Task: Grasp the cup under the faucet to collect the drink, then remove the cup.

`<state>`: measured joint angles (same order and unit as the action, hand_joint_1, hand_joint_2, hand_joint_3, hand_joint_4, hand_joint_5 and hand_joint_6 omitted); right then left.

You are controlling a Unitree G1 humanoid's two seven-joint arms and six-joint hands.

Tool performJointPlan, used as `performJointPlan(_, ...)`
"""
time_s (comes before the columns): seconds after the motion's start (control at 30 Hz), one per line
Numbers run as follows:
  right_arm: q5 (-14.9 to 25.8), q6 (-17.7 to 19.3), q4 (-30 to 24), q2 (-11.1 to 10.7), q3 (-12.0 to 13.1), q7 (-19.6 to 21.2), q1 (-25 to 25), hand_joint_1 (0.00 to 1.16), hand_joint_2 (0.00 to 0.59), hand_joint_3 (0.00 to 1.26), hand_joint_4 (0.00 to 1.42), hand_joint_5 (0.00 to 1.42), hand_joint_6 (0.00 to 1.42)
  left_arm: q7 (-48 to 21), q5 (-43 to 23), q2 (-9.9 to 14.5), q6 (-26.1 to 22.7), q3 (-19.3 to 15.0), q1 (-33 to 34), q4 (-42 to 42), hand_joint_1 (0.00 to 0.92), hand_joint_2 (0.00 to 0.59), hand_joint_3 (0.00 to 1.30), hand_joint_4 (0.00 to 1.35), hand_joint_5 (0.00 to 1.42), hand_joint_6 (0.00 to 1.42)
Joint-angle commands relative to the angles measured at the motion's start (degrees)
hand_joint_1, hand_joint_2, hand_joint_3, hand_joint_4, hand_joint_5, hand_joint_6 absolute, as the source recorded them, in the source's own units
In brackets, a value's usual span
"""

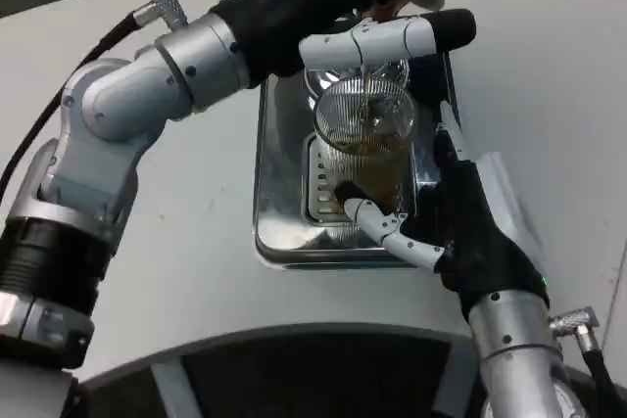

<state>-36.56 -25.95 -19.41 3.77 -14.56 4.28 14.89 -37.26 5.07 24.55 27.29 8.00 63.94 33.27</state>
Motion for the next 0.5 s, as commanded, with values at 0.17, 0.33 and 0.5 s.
performJointPlan(0.17, 2.29, -0.22, 2.93, 3.08, -0.51, 4.2, 0.04, 0.67, 0.235, 0.0, 0.0, 0.0, 0.0, -1.65, 1.34, -0.07, -0.28, 1.62, -0.04, 1.2, 0.0, 0.104, 0.14, 0.0, 0.0, 0.21)
performJointPlan(0.33, 3.59, 0.22, 4.01, 3.05, -0.73, 5.88, 0.38, 0.68, 0.236, 0.0, 0.0, 0.0, 0.0, -1.68, 1.25, -0.01, -0.23, 1.54, 0.0, 1.28, 0.0, 0.103, 0.14, 0.0, 0.0, 0.21)
performJointPlan(0.5, 5.5, 1.43, 5.65, 2.7, -0.54, 7.2, 1.07, 0.68, 0.235, 0.0, 0.0, 0.0, 0.0, -1.77, 1.1, 0.17, -0.16, 1.38, 0.1, 1.42, 0.0, 0.103, 0.14, 0.0, 0.0, 0.21)
